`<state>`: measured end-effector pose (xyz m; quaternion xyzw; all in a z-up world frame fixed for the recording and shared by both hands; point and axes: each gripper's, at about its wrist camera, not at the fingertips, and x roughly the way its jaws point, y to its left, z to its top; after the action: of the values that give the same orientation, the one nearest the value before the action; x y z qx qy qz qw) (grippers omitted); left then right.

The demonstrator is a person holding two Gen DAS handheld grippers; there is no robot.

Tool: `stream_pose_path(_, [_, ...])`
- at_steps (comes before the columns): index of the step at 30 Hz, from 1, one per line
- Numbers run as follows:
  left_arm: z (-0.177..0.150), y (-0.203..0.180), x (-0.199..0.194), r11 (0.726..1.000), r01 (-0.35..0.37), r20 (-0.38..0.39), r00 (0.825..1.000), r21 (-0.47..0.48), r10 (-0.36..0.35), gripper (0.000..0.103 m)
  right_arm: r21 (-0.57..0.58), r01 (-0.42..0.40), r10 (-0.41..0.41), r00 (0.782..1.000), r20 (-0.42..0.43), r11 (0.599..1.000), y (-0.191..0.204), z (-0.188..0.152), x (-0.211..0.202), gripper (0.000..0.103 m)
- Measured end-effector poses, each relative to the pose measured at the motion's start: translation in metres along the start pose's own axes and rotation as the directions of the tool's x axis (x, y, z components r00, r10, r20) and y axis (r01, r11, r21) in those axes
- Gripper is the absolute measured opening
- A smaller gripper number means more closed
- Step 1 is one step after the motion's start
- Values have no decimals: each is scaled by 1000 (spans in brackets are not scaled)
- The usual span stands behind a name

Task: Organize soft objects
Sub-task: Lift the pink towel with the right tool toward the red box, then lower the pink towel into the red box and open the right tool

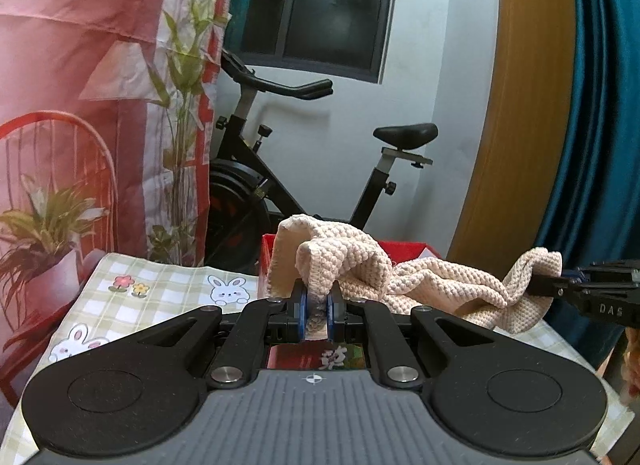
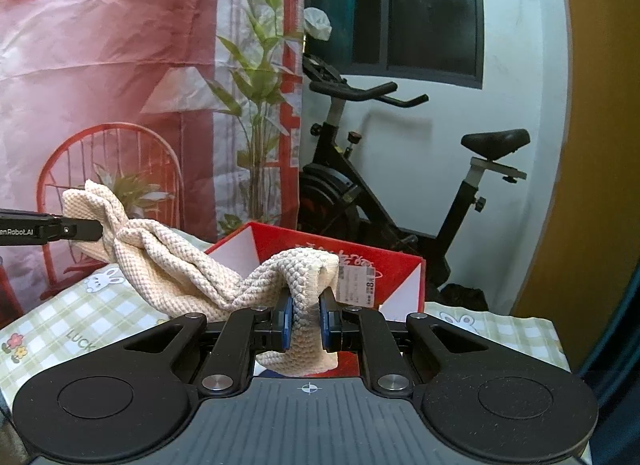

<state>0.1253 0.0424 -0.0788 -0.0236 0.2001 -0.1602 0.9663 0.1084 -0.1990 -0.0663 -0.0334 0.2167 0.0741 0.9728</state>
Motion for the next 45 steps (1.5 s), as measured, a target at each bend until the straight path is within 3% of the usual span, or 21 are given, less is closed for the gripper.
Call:
stream_pose_path(11, [24,4,74,1000,-6,-91,996,21,8,10,-13,17,-18,1000,-26,1000,-44,19,68,12])
stream_pose_path(15, [29,3,103,999,5,-142,990,37,0,10,-2,21,-21,997,-74,1000,-60,16,98,12])
stream_pose_path(26, [3,-8,167,991,75,-365,930,111,-30,10,-7,-30,27,965,-261,1000,-63,-18,161,12])
stream_pose_path(34, [-5,-5,186,990,87,-417,908,109,-34,12,-21,-31,23,951,-308,999,-60,-23,180,13])
stream_pose_path(37, [-6,-8,189,989,93,-421,906,111,-38,15,-18,-17,10,948,-320,1000,-59,-26,183,19])
stream_pose_path(41, [-3,-9,187,989,95,-403,914,118,-40,49,-19,-1,-5,950,-311,1000,-58,-25,181,25])
stream_pose_path(45, [1,-13,179,987,101,-376,925,123,-48,52,-30,5,-14,953,-301,1000,-56,-21,174,29])
